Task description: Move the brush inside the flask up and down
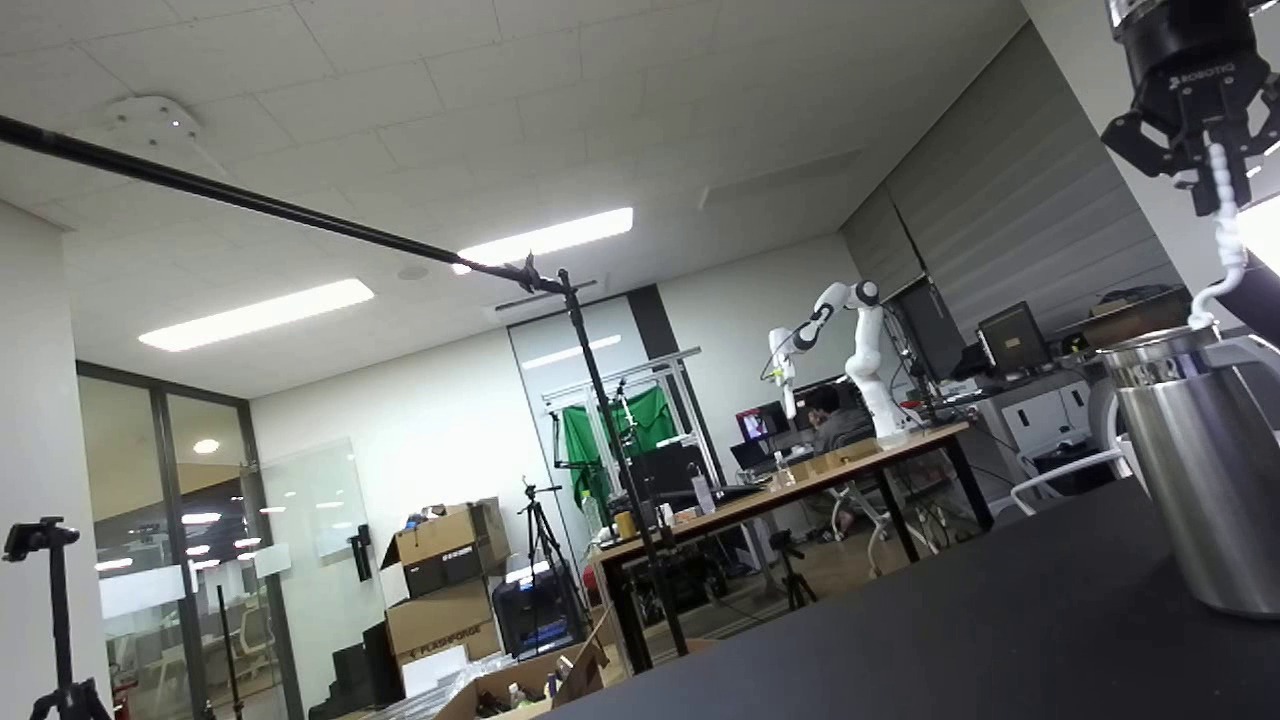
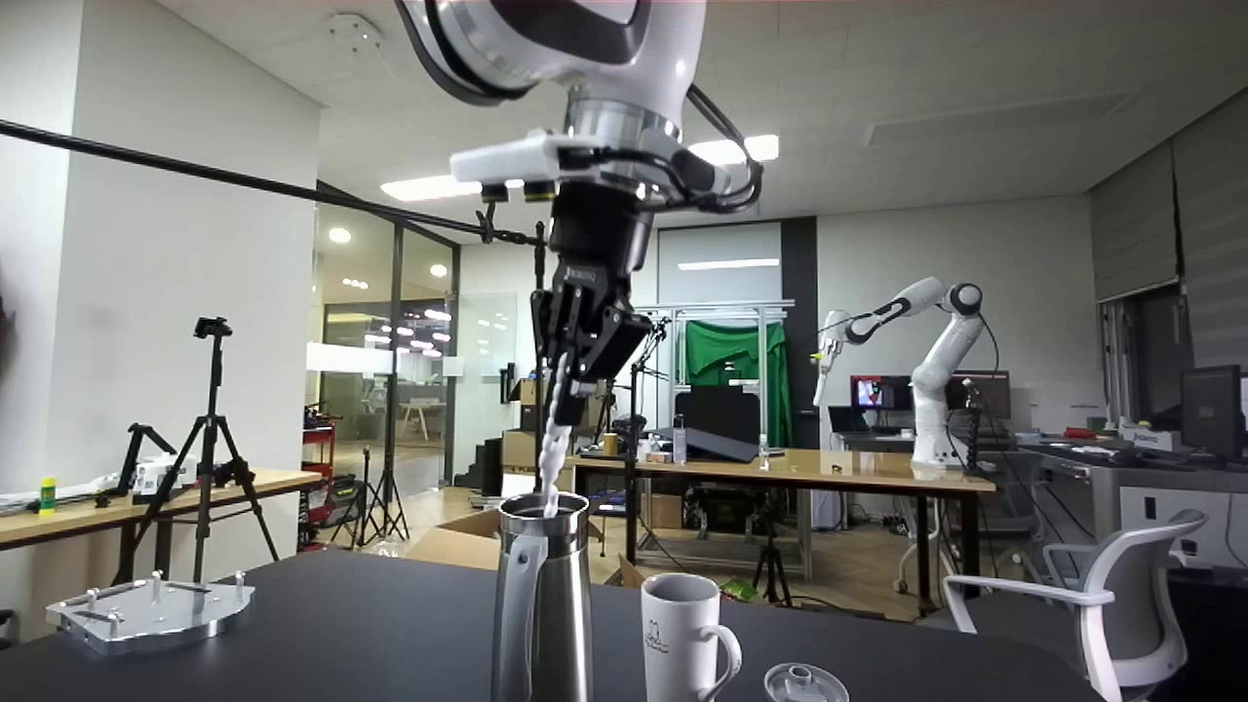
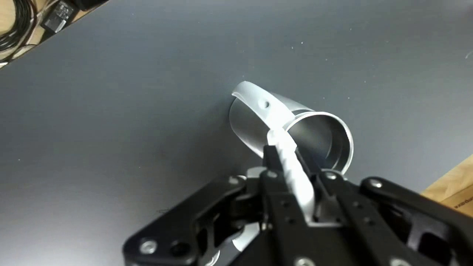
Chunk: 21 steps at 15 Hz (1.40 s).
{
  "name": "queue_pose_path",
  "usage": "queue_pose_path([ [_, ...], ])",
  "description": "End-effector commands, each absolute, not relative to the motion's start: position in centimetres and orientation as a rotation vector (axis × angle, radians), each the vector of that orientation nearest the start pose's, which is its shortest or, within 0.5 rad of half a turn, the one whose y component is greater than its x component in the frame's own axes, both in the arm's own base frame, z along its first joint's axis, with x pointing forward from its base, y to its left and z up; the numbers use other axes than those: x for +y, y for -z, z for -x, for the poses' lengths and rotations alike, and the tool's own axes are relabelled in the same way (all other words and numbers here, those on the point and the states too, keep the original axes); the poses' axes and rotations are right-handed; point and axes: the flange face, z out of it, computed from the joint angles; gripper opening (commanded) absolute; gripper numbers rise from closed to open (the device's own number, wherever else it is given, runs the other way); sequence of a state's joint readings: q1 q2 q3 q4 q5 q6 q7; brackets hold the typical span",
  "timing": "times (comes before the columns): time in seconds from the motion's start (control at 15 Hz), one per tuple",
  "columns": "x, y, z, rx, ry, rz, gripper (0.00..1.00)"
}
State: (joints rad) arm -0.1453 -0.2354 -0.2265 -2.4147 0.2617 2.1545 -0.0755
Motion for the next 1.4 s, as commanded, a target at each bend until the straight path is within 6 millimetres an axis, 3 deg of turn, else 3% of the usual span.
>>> queue_pose_path([
  [0.0,-15.5,-37.5,-45.3,0.606,-0.022,2.827,0.04],
  [0.07,-14.9,-37.7,-45.8,0.608,-0.019,2.862,0.04],
  [0.33,-11.8,-41.4,-46.8,0.529,-0.009,3.012,0.04],
  [0.73,-5.8,-47.3,-46.9,0.381,0.006,3.193,0.04],
  [0.87,-4.5,-48.2,-47.0,0.342,0.028,3.222,0.04],
  [1.07,-3.9,-46.4,-47.9,0.302,0.059,3.251,0.04],
  [1.33,-4.2,-41.0,-49.5,0.293,-0.007,3.306,0.04],
])
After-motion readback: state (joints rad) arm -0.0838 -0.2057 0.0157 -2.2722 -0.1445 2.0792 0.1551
